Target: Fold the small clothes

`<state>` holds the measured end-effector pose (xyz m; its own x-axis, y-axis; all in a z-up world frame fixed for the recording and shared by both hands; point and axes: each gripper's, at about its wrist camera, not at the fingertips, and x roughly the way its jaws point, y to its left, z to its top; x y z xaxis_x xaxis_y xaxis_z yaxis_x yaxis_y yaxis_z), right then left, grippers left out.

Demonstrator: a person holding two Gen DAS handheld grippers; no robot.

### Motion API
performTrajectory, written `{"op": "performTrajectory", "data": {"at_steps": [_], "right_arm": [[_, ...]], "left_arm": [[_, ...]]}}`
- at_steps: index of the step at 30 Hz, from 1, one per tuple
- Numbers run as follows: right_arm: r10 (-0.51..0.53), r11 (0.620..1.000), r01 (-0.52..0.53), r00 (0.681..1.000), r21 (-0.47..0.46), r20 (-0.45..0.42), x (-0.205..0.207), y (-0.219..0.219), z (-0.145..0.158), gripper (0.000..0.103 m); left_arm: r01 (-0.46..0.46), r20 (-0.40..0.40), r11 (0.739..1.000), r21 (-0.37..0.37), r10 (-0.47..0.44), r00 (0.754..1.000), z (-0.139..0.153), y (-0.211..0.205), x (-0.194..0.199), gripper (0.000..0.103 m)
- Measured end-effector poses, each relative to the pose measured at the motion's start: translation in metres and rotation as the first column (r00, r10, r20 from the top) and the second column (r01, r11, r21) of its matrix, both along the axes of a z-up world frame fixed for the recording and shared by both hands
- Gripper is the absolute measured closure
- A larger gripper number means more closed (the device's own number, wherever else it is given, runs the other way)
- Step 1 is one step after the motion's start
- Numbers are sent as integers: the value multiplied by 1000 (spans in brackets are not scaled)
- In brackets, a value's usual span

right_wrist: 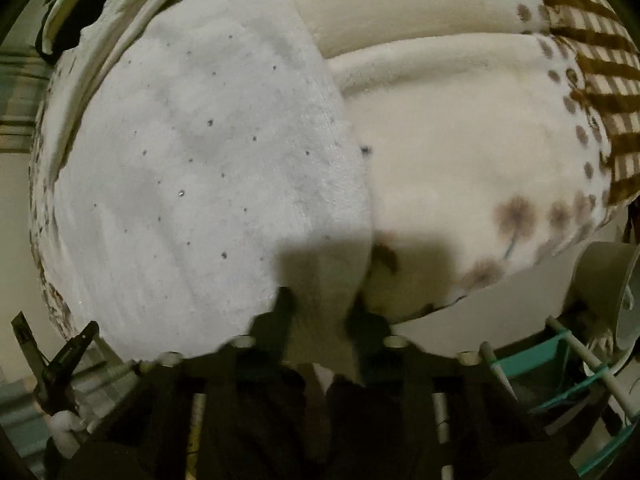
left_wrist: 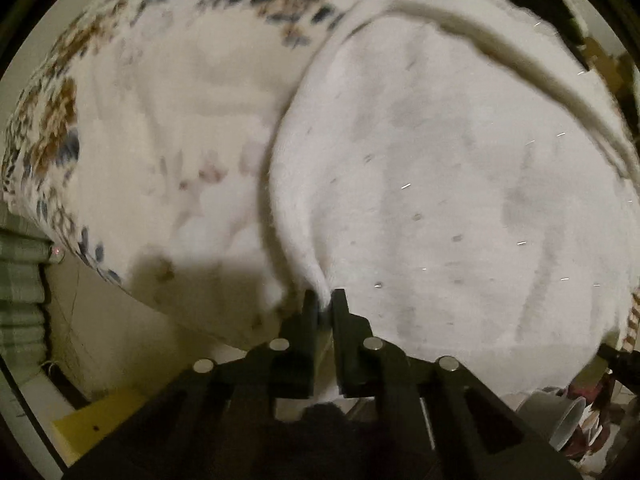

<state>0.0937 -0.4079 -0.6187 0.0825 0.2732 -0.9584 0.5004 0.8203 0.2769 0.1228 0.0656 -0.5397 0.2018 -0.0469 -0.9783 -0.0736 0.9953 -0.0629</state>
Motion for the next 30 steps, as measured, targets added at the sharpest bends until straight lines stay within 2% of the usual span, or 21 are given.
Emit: {"op": "performTrajectory", "data": {"at_steps": [1,6,9,10,13,15,17,19,21,24,27,30], "right_arm": [[-11,1000,10,1000,10,11,-1,-1,2,95],[-42,998,38,995,49,90,-13,-6,34,97],[-73,994,59,985,91,155,-14,-16,71,97],[-77,993,61,982,97,174,-12,-20,82,97],[-78,994,55,965,96,250,6,-31,127,98],[-69,995,44,952,88,298,30,-34,155,98],[-46,997,24,943,71,331,59,-34,177,98],[-6,1000,-1,945,22,328,88,-31,184,98],[23,1000,-21,949,-8,315,109,-32,181,98],[28,1000,-26,963,-13,268,124,-28,162,98],[28,1000,-27,973,-11,229,127,-24,142,98],[15,1000,-14,975,-8,223,134,-22,137,98]], "left_arm": [[0,17,1000,-2,0,1000,6,-1,-2,99],[-34,112,997,-66,41,993,55,2,3,99],[-60,163,992,-111,77,984,95,5,23,101],[-70,184,989,-129,93,978,110,10,42,101],[-88,248,978,-191,135,959,145,10,80,101],[-77,294,977,-200,135,946,160,6,102,101],[-47,293,978,-202,106,950,168,-1,121,101],[-30,283,978,-205,88,955,160,-1,124,101],[-44,247,981,-186,90,965,141,5,124,101],[-157,140,962,-224,192,971,107,28,123,101],[-178,151,957,-228,215,965,113,33,129,102],[-153,193,955,-254,205,960,135,29,151,102]]}}
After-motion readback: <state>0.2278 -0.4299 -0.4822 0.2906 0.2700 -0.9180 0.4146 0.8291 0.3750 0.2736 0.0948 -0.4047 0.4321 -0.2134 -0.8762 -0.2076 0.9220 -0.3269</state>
